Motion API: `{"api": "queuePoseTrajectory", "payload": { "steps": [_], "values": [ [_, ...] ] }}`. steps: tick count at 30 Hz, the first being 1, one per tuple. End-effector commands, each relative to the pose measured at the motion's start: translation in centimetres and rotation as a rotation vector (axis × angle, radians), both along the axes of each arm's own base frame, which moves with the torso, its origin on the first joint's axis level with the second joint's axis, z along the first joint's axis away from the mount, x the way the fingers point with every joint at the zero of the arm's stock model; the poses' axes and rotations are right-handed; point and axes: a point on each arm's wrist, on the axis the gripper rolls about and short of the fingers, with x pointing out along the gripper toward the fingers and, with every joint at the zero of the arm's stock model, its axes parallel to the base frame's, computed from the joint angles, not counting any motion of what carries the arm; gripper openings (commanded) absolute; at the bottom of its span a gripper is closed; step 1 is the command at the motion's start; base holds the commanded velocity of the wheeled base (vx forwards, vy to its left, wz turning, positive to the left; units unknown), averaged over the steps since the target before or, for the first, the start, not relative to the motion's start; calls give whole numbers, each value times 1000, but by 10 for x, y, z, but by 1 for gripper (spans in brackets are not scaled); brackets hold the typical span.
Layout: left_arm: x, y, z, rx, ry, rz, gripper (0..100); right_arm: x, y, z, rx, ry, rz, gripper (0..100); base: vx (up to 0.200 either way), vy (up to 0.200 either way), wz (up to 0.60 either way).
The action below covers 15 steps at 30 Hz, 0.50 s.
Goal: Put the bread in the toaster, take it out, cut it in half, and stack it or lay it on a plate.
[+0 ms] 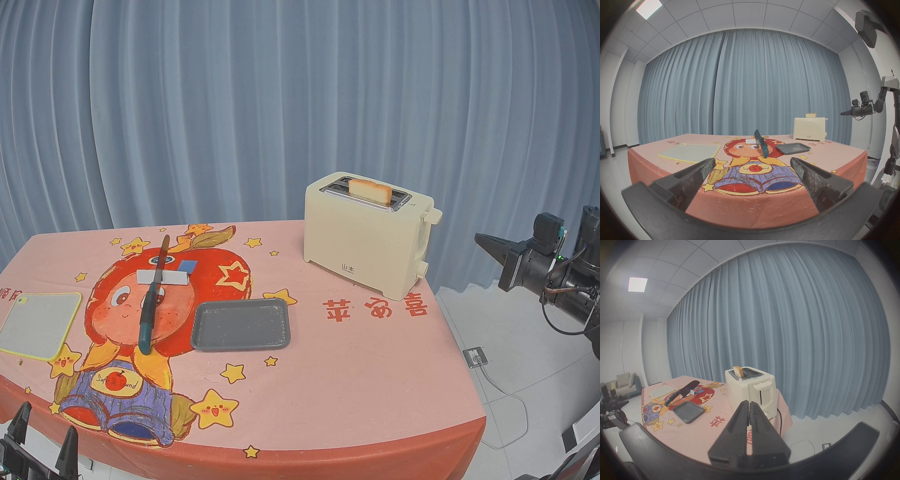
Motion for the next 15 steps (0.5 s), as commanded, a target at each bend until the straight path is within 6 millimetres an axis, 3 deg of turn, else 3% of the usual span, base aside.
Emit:
{"api": "queuePoseTrajectory", "payload": {
  "steps": [1, 9, 15],
  "values": [
    [0, 0, -5, 0, 2, 0, 100, 10, 2, -25, -21, 57, 0, 0, 0, 0, 0],
    [0, 0, -5, -2, 0, 0, 100, 22, 2, -57, -57, 14, 11, 0, 0, 0, 0],
    [0, 0, -5, -2, 0, 2, 100, 32, 3, -91, -102, 79, 13, 0, 0, 0, 0]
  ]
}}
